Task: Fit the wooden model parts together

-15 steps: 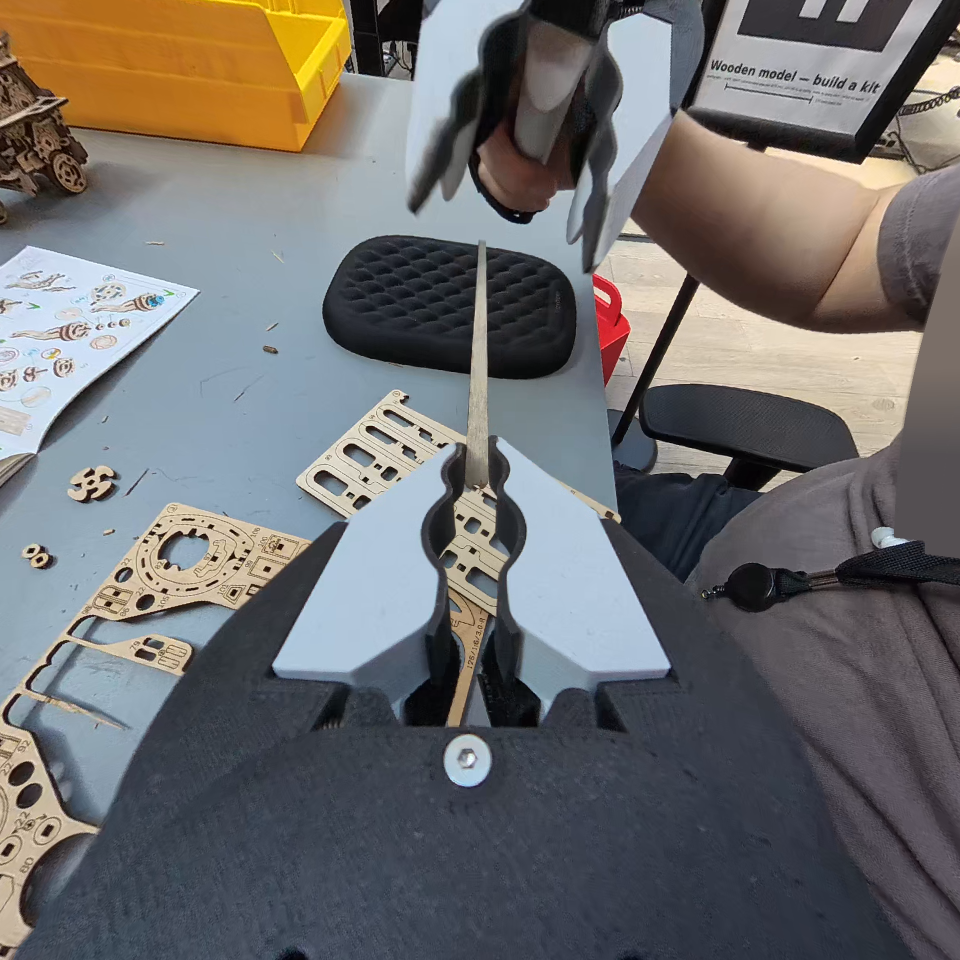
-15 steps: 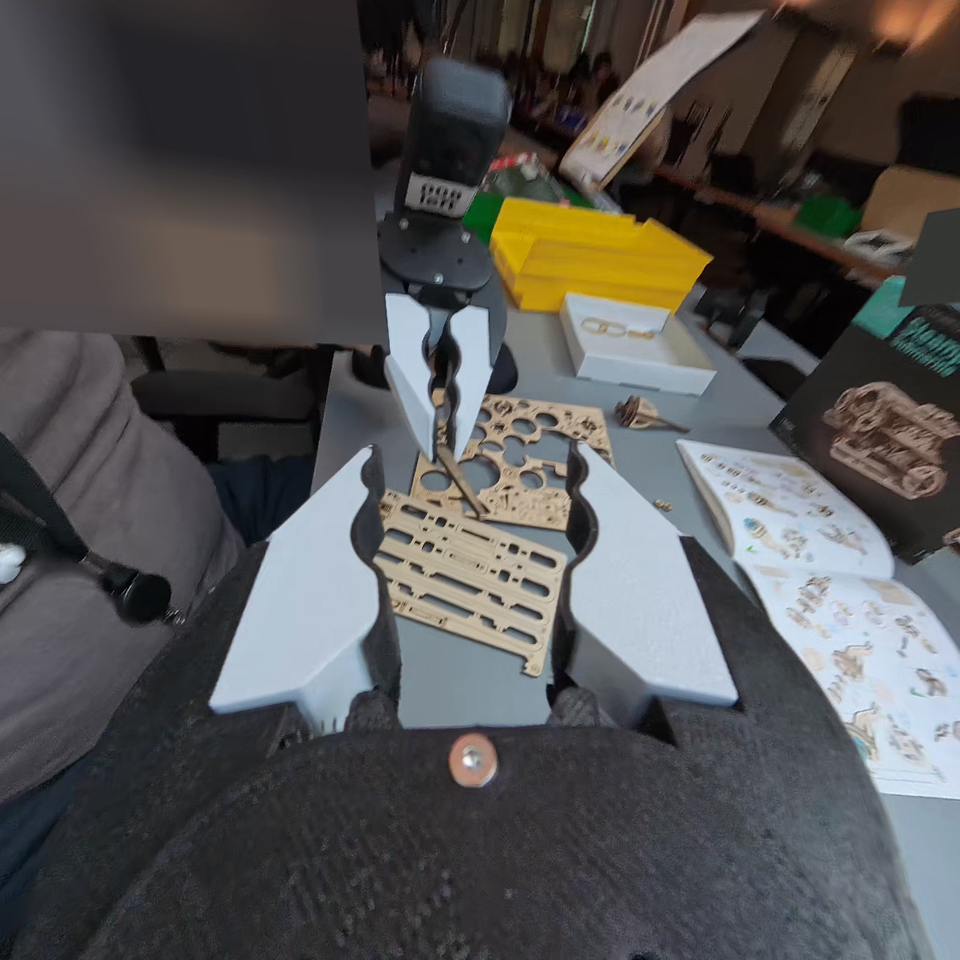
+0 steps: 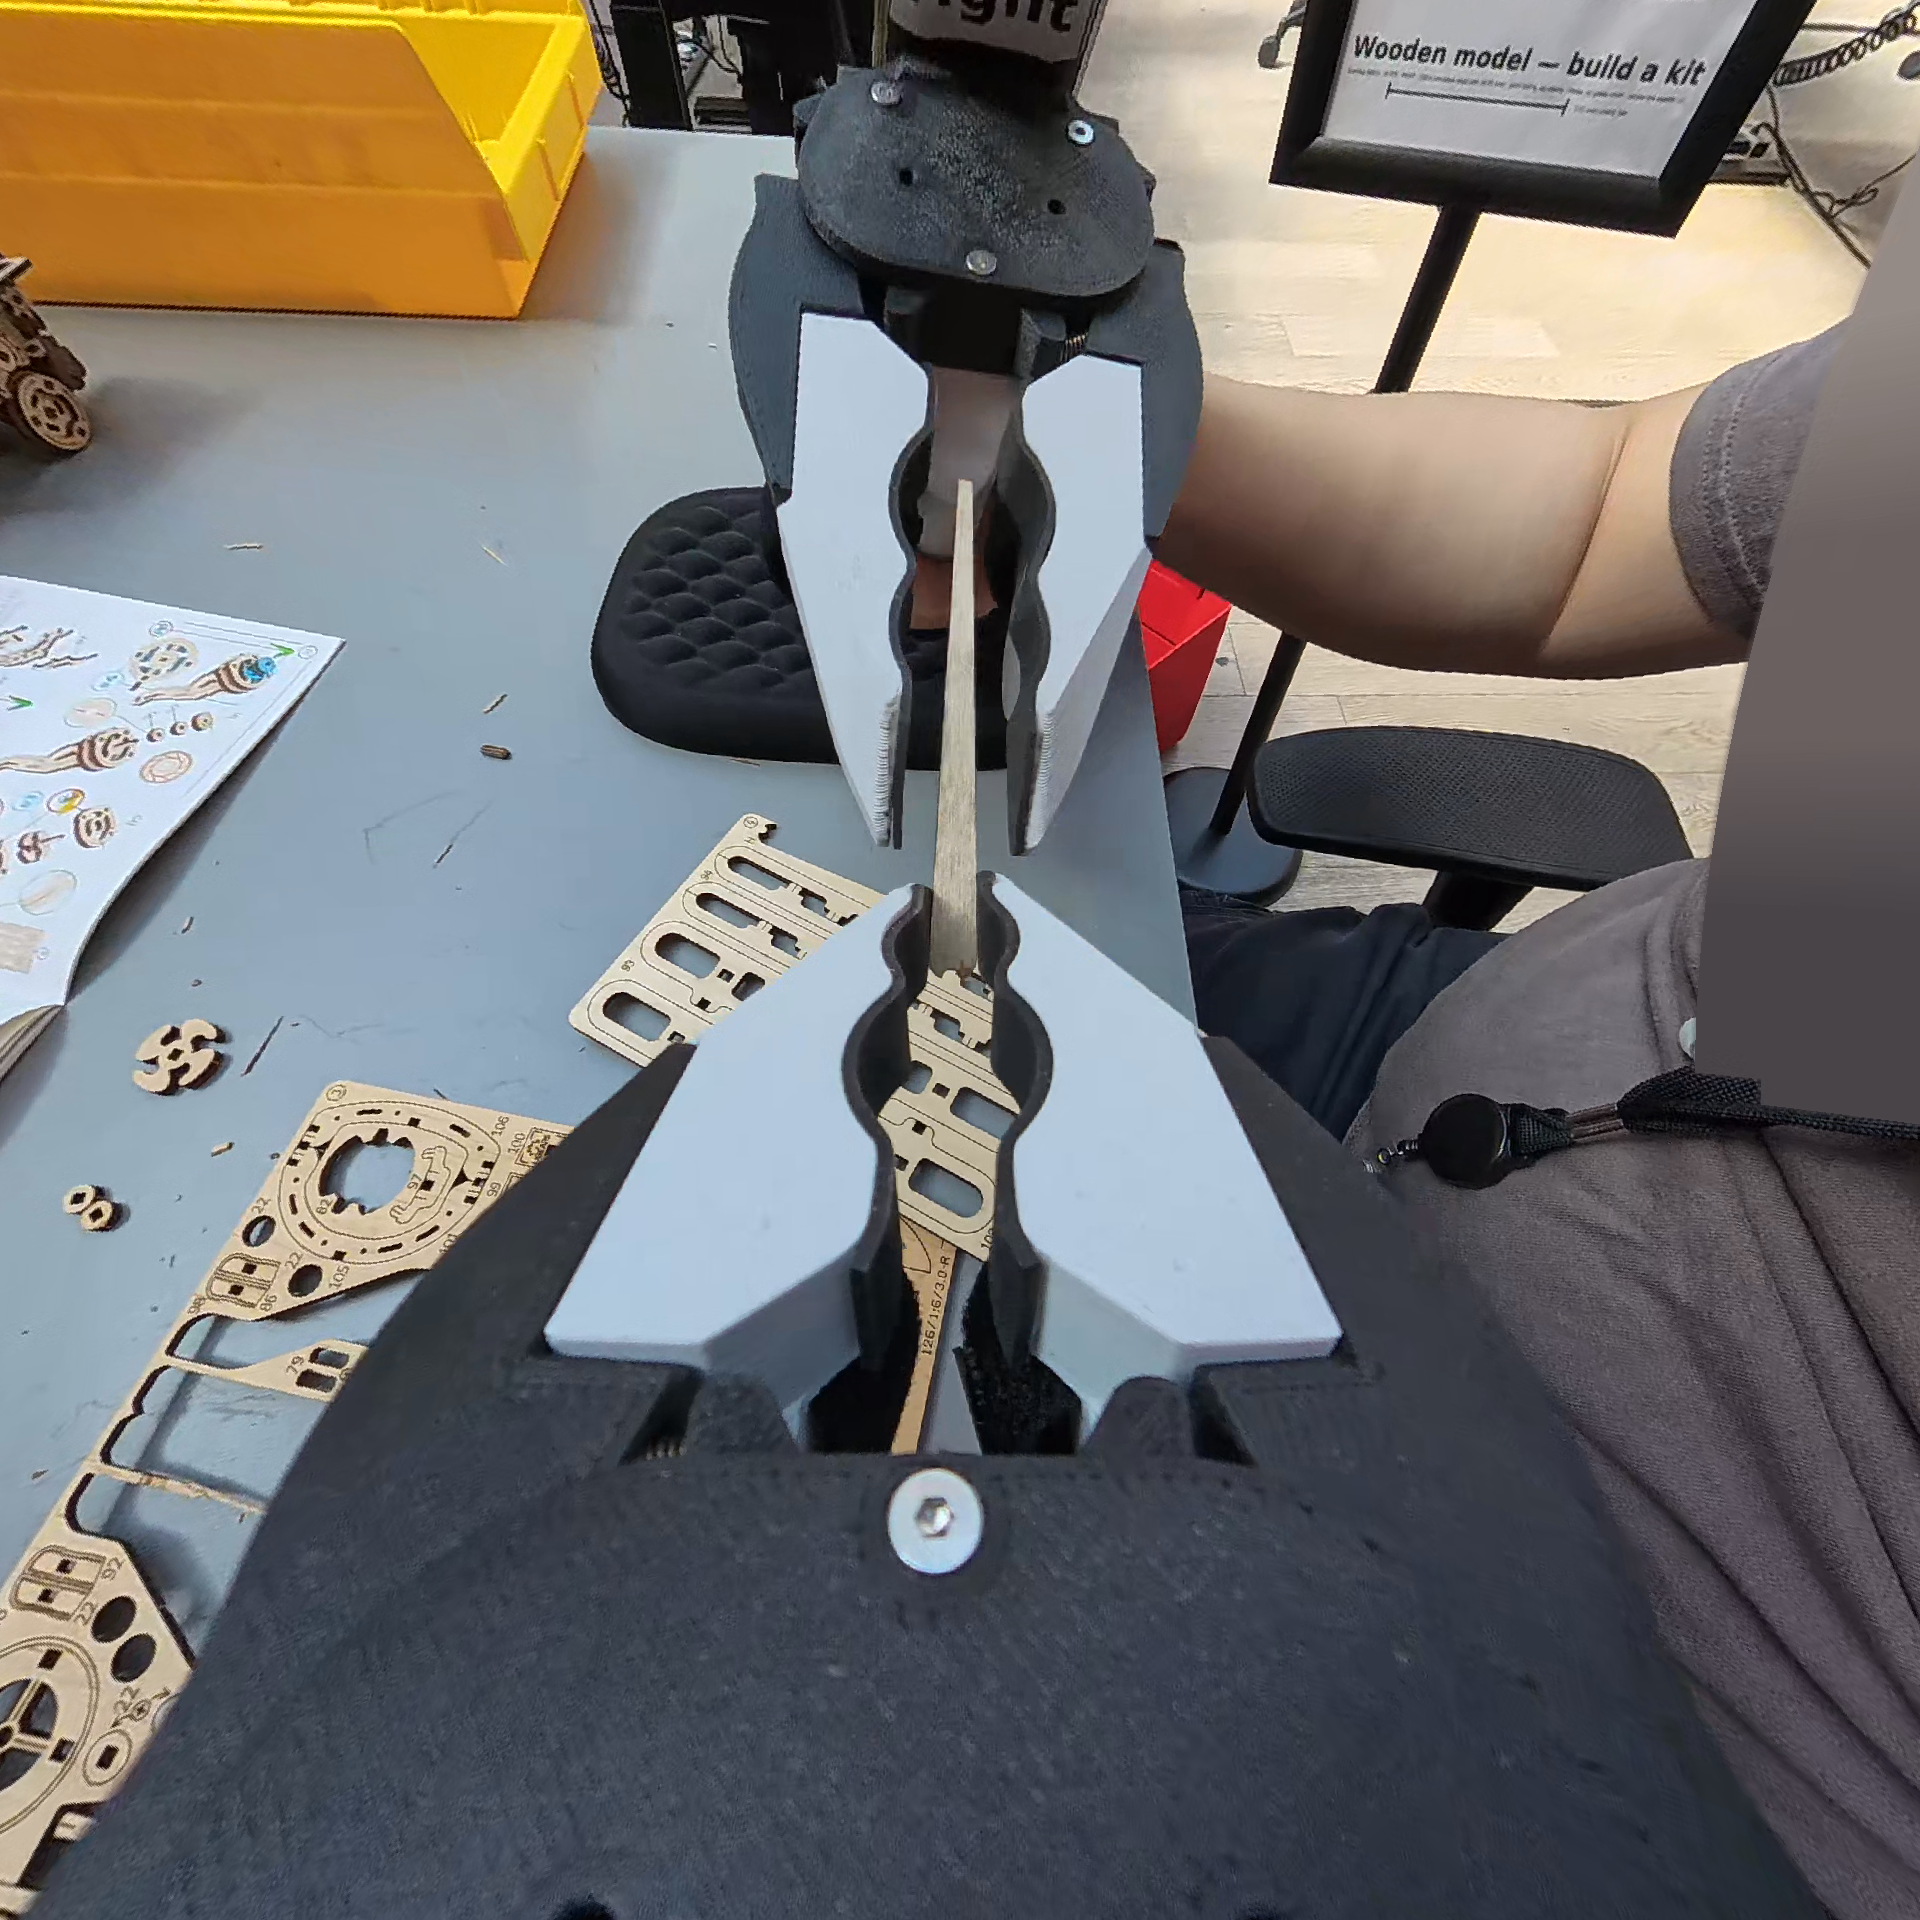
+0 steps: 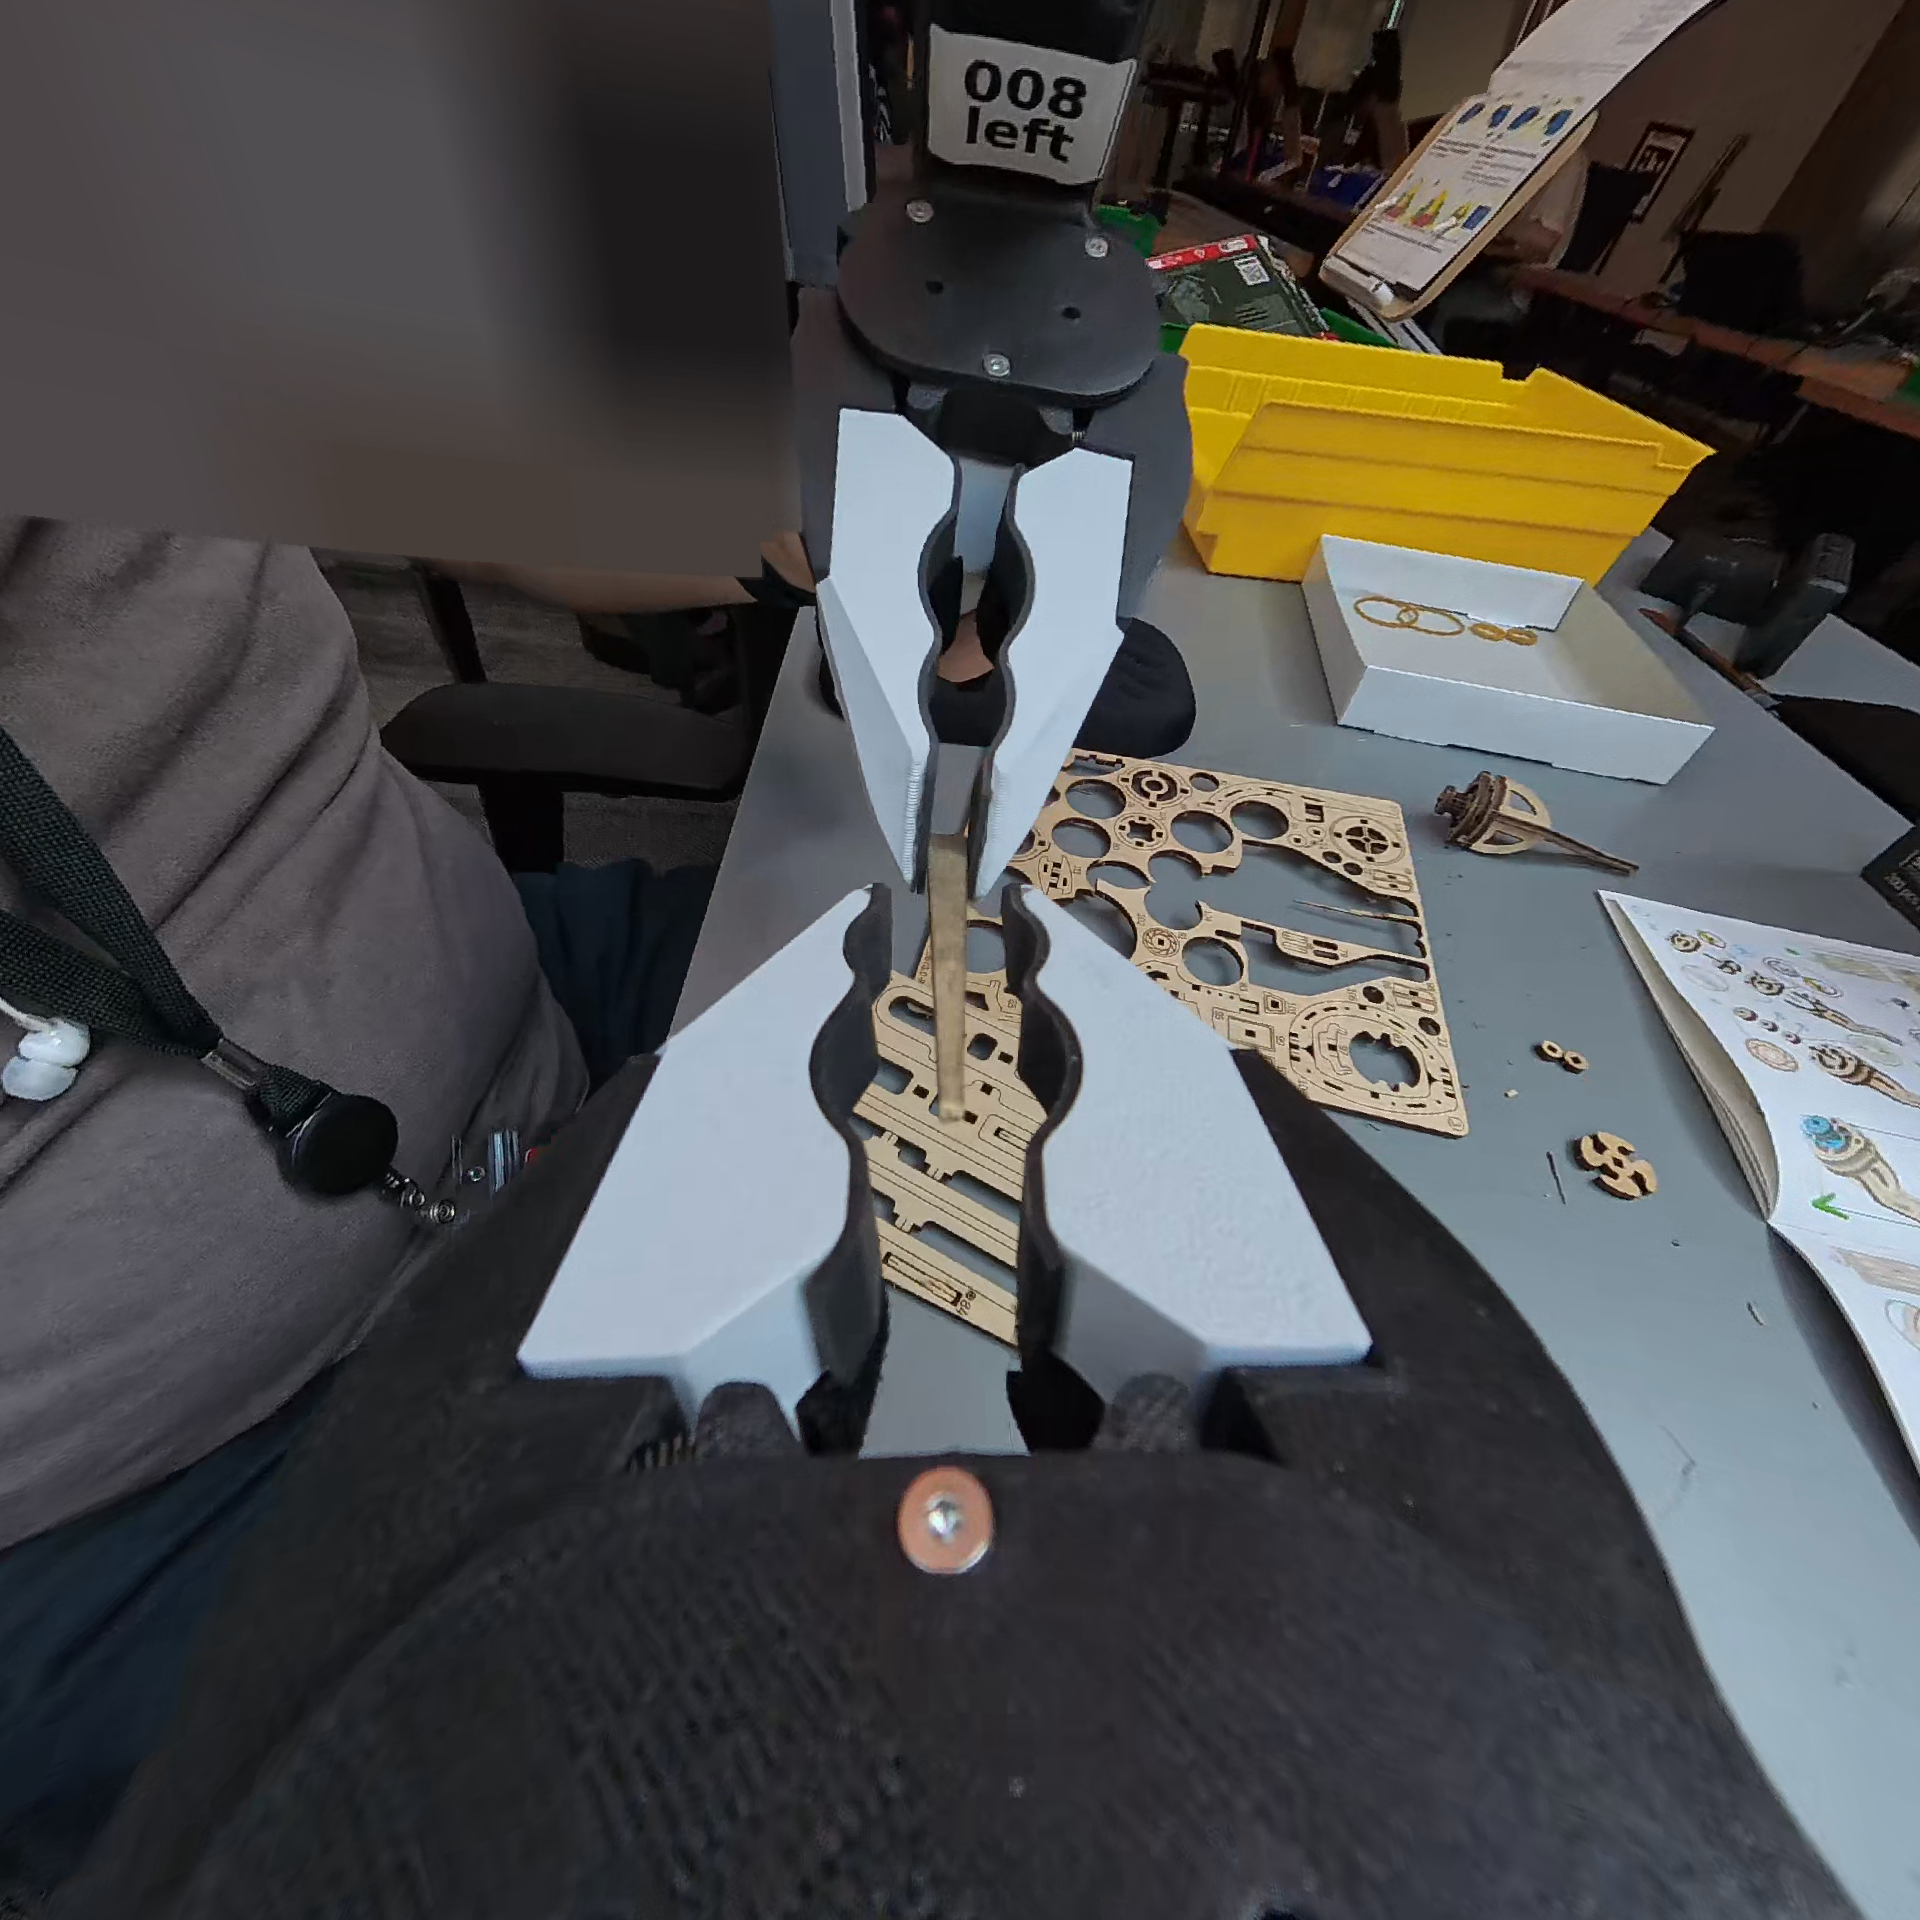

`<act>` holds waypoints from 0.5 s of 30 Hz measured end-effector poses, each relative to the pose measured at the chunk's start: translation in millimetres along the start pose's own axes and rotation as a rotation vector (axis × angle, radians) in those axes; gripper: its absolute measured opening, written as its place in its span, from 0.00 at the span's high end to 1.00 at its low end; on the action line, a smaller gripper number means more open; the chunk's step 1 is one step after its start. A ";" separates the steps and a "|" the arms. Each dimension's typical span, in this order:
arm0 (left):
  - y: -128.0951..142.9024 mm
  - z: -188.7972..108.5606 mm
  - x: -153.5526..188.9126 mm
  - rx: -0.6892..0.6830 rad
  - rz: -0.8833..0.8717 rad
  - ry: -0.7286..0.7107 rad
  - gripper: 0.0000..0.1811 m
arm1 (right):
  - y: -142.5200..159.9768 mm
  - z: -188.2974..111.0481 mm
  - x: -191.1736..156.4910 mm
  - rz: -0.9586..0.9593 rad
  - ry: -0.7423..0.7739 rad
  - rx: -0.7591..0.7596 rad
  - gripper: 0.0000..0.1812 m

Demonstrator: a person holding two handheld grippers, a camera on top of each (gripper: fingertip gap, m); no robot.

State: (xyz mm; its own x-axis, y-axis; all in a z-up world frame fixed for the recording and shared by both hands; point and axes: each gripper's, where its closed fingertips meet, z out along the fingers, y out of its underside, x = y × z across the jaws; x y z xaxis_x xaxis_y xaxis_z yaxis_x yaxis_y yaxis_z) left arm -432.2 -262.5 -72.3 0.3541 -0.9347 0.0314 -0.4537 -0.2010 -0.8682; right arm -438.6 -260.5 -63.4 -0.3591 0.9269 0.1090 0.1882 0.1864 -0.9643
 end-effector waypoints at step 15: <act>2.0 -0.2 -2.1 0.004 -0.014 -0.009 0.96 | -2.4 -3.3 2.1 0.019 0.019 0.030 0.97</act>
State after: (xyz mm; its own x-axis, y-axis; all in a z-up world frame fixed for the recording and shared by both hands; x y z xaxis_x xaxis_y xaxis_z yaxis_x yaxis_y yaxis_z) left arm -434.0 -261.0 -74.0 0.3676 -0.9292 0.0390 -0.4452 -0.2126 -0.8698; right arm -436.7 -257.9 -60.1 -0.3384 0.9362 0.0953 0.1672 0.1595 -0.9729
